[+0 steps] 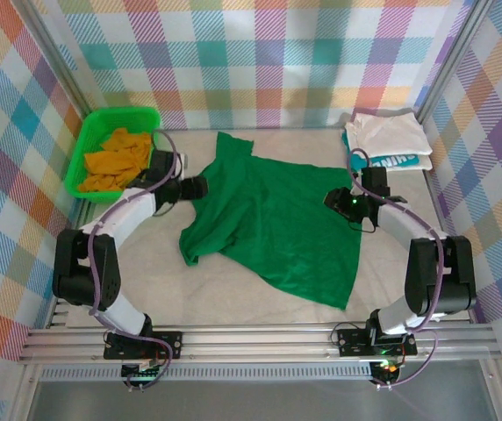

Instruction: Fold and stack the t-shirts

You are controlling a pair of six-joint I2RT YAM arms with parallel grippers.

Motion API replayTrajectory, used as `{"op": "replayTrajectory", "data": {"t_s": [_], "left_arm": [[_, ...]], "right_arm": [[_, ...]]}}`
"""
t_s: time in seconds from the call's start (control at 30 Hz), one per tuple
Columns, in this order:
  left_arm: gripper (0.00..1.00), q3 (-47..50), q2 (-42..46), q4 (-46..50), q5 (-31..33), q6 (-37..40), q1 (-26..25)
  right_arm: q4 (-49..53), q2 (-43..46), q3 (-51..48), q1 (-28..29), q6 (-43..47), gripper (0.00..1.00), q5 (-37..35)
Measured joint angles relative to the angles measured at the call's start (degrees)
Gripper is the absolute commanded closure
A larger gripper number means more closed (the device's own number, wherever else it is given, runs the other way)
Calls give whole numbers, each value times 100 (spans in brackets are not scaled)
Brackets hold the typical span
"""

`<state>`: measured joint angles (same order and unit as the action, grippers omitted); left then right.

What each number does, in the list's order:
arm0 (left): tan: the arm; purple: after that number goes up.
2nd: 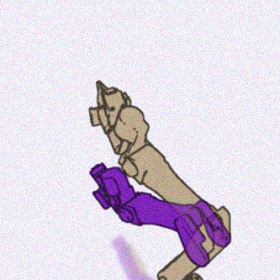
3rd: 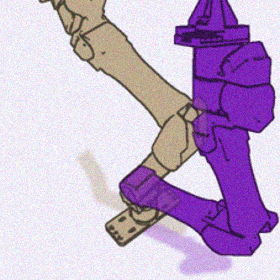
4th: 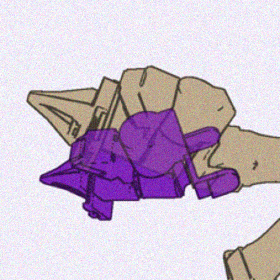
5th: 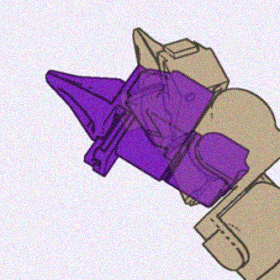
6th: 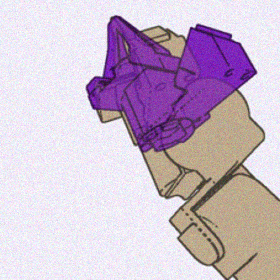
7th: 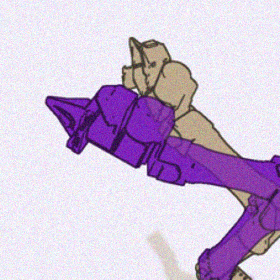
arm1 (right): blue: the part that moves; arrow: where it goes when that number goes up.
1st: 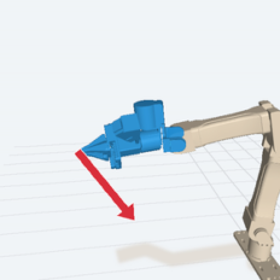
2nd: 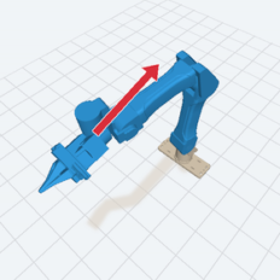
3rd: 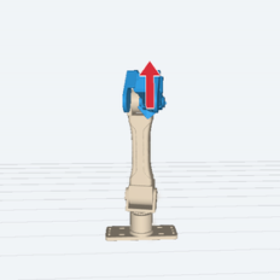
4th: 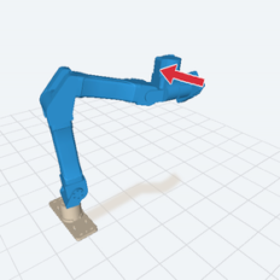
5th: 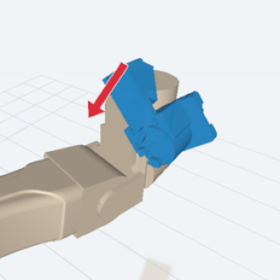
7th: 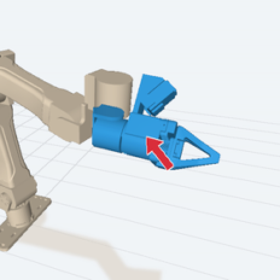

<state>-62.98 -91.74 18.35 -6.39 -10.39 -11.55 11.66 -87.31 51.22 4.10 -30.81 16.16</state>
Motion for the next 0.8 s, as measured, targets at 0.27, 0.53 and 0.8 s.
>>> {"op": "replayTrajectory", "data": {"t_s": [0.27,0.53,0.8], "left_arm": [[13,1019,837,994,168,-649,-584],[30,1895,1687,1279,-11,-1165,-756],[79,2365,1563,925,-243,-1263,-787]], "right_arm": [[328,52,-20,37,13,49,-105],[898,334,-483,50,55,58,-623],[914,-883,37,549,212,67,-721]]}}
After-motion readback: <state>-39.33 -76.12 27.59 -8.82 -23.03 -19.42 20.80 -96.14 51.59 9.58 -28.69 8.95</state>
